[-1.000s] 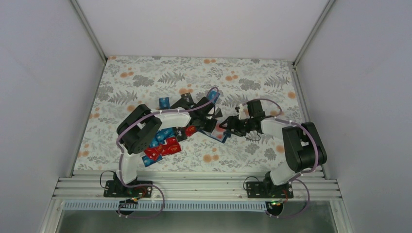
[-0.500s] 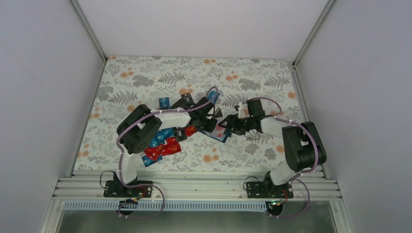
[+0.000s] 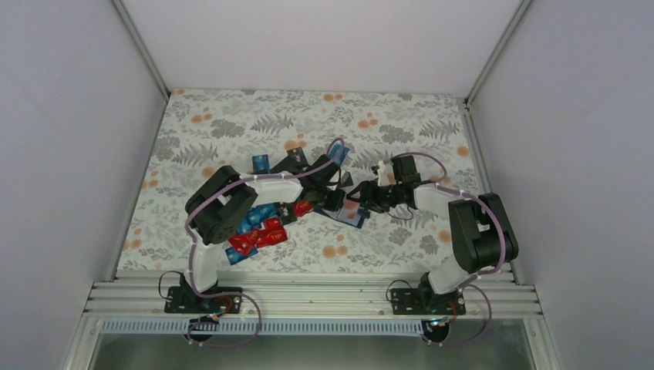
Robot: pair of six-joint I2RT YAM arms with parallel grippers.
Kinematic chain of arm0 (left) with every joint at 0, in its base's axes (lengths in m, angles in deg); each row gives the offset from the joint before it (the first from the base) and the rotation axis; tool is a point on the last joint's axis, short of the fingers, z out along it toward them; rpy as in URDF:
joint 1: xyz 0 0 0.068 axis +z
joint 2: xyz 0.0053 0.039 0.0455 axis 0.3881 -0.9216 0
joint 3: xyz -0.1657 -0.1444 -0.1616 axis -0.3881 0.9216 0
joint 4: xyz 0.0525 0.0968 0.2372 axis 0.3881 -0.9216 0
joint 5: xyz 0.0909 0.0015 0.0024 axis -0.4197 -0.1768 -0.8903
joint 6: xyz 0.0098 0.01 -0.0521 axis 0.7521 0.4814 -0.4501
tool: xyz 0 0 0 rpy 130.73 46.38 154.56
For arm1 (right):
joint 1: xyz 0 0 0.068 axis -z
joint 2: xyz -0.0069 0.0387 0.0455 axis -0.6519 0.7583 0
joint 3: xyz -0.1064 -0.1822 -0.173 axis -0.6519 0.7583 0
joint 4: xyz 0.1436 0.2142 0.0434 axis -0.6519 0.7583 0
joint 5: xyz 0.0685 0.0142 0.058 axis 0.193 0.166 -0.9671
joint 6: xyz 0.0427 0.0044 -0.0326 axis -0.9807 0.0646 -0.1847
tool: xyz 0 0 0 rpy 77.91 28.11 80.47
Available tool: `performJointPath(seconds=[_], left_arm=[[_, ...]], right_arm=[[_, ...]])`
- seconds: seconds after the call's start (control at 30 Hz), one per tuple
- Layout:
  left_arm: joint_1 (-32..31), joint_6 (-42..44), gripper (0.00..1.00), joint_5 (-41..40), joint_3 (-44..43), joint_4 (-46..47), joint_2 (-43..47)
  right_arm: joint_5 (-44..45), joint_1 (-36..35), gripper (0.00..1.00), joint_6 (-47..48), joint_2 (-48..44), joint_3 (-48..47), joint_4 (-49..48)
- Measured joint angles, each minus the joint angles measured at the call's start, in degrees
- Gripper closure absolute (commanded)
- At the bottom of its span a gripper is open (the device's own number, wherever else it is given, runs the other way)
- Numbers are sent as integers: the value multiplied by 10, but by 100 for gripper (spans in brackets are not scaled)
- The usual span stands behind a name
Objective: Put the credit cards into the card holder
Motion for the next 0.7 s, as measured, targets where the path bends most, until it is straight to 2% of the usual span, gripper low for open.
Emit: performJointPath(seconds=[0.23, 0.4, 0.7], left_arm=[[-2, -42, 98, 63, 19, 31, 0], [-3, -64, 98, 79, 26, 32, 8], [23, -81, 97, 75, 71, 6, 110]], right_arm=[[-2, -5, 36, 0, 0, -2, 2], [-1, -16, 36, -3, 0, -10, 9], [13, -61, 36, -31, 0, -24, 10]])
